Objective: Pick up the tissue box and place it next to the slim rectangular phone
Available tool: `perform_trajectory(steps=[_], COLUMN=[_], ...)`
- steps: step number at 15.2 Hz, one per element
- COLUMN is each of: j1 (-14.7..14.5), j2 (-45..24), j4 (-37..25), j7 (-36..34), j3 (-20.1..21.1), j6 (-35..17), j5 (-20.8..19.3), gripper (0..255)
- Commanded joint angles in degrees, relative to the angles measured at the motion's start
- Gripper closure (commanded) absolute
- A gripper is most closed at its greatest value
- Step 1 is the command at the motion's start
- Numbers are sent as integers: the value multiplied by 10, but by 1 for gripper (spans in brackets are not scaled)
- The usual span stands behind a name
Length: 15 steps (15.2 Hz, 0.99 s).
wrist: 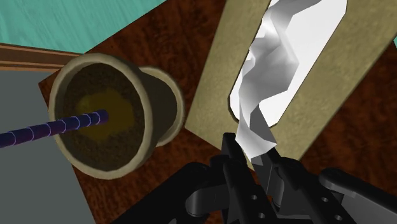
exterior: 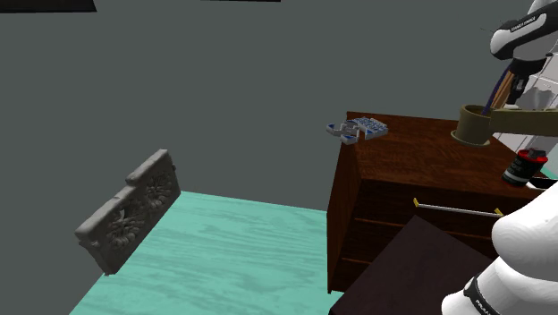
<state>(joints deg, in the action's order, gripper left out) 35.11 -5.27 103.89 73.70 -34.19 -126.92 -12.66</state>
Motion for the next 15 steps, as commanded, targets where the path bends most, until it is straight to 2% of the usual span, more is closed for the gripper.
perform_trajectory(steps=[1,15], j1=[0,7], j2=[-3,-37], j4=[13,85], j7=[-3,-16], j3=[0,0], j6=[-15,-117], j5=[0,6], gripper=[255,255])
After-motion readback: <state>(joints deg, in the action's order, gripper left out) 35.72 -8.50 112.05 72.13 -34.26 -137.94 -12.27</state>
